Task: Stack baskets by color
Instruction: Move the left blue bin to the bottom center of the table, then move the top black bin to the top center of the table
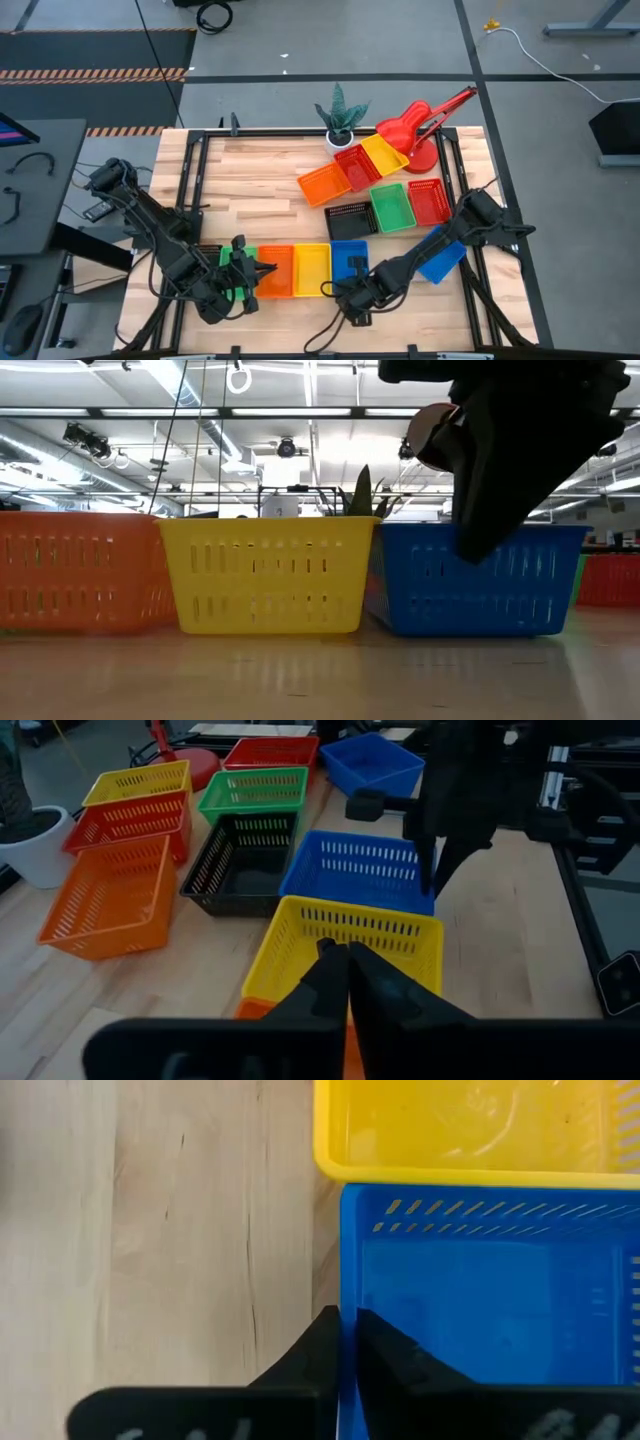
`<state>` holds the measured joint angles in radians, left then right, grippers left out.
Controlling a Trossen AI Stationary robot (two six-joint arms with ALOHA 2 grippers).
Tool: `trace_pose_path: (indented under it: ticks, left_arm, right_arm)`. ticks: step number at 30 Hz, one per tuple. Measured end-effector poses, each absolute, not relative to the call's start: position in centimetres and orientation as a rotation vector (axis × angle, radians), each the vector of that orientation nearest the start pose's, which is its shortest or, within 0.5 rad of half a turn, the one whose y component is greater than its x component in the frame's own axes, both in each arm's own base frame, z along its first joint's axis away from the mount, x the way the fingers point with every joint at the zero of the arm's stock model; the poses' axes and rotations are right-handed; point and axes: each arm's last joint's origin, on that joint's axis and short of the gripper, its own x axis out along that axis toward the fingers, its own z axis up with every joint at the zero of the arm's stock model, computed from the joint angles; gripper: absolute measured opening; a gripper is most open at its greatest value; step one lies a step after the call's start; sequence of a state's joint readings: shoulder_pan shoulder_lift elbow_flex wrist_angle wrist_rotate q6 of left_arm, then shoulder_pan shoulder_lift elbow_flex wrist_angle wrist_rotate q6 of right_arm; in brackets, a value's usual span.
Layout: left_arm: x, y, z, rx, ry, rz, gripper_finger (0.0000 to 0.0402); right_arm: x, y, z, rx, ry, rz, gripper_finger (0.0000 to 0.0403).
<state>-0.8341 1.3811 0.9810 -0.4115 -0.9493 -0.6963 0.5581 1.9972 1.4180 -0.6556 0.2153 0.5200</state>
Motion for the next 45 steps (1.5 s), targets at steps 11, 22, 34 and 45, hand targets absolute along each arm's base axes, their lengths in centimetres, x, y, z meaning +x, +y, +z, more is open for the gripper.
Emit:
trace_pose_path:
  ticks: [11,22,34,45]
  left_arm:
    - [20.4,-19.0,26.1,-0.049,0.435,0.272,0.0012]
    - [20.4,-19.0,26.1,-0.048,0.436,0.272,0.0014]
    - [20.4,-19.0,26.1,-0.048,0.436,0.272,0.0019]
    - [20.4,-19.0,26.1,-0.049,0.436,0.272,0.0016]
  right_arm:
    - [33.4,20.7,18.5,-0.075,1.143,0.020,0.0121]
    - [26.5,19.3,25.9,-0.158,1.058,-0.295,0.0117]
    - [26.9,11.2,19.8,-0.427,1.342,-0.293,0.0101]
    - [29.1,6.8,18.7,-0.335,1.393,-0.121,0.0125]
